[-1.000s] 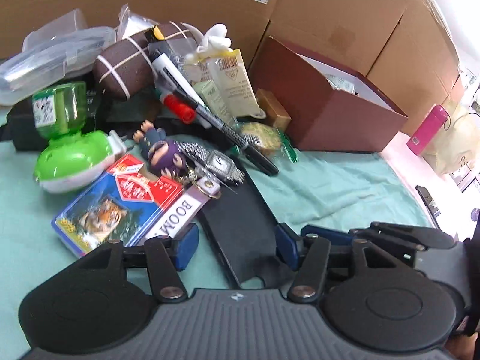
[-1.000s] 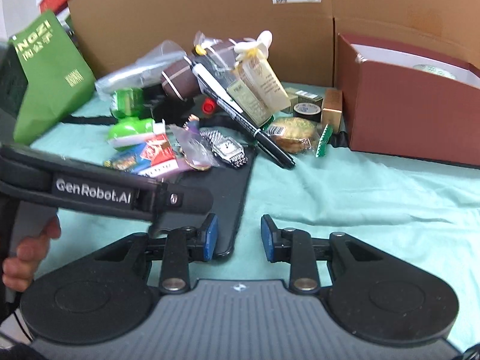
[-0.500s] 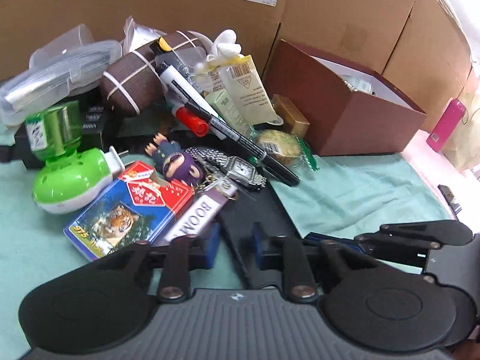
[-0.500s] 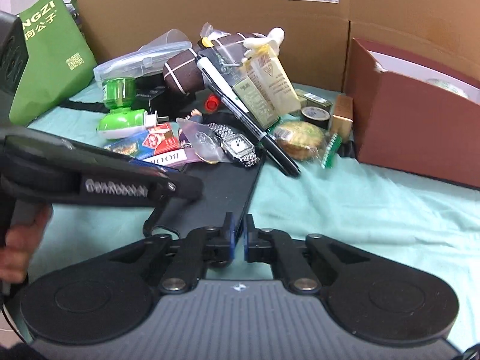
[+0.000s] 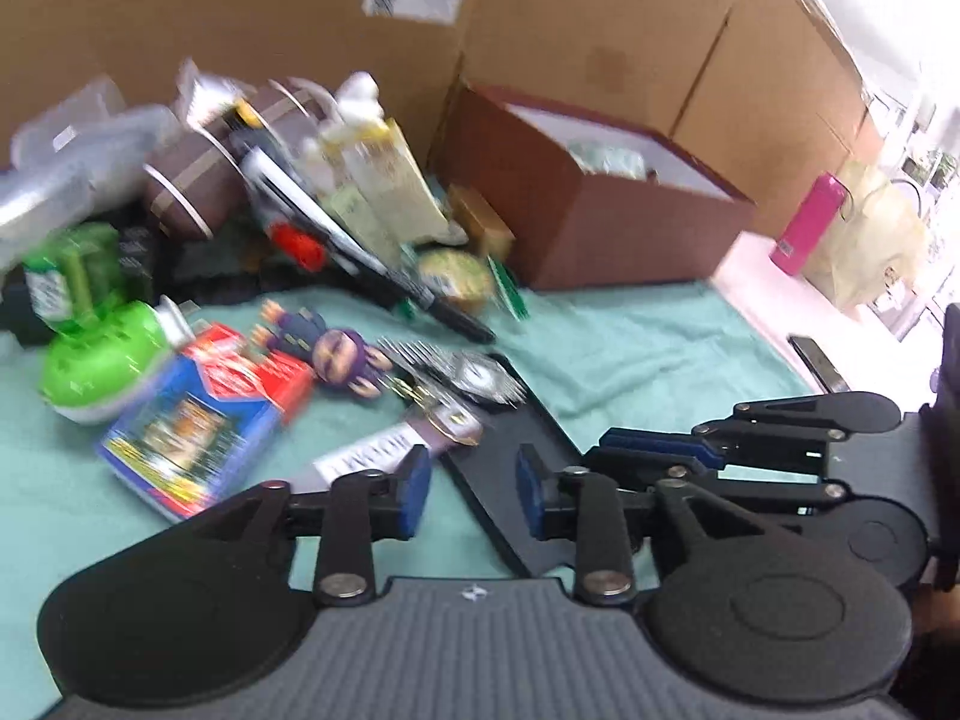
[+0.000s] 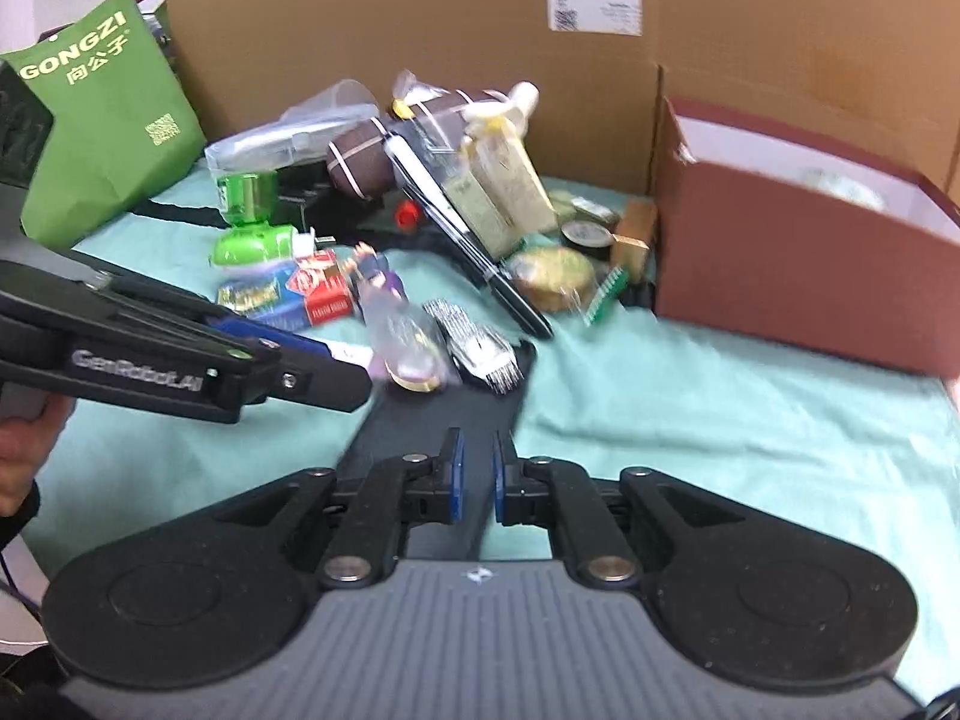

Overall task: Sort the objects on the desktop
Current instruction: 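Reach both tools into the cluttered pile toward the phone case and watch, then grasp the silver wristwatch with the right tool while left tool nudges the BOOM keychain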

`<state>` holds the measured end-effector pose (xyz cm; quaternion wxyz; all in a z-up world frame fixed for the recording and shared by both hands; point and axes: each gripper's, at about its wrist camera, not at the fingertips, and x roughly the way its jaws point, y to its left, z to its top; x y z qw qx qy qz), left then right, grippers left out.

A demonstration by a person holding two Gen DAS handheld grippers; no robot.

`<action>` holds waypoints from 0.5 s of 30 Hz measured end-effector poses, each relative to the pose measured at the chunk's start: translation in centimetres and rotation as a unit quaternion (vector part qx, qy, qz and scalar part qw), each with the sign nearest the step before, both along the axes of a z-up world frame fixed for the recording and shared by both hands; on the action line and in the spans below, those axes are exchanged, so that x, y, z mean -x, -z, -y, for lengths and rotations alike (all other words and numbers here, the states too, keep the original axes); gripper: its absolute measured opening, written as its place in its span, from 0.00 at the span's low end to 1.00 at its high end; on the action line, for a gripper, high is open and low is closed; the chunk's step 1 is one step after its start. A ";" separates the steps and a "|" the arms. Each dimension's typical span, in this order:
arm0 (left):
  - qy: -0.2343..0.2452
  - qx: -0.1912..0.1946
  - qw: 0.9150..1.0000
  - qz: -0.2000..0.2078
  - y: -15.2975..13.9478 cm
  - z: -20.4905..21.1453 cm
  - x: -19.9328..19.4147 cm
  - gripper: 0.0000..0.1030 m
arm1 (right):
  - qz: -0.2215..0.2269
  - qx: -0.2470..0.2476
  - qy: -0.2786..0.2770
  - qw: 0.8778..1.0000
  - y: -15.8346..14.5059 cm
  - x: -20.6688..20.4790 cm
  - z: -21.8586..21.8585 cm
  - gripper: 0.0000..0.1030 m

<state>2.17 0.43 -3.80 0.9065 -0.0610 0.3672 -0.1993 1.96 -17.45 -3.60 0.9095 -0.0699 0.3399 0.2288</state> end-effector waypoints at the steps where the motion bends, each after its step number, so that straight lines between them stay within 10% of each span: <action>1: -0.007 -0.006 1.000 0.008 -0.1 -0.3 -0.1 0.47 | 0.002 0.003 -0.003 1.000 0.0 -0.3 -0.4 0.09; 6: -0.016 -0.031 0.999 0.002 0.7 -0.7 -1.5 0.55 | 0.015 0.023 -0.006 1.000 0.6 -2.3 -1.6 0.41; 15: 0.014 -0.040 0.999 -0.010 2.2 -0.3 -3.0 0.56 | 0.033 0.058 -0.031 0.997 1.1 -4.8 -2.2 0.41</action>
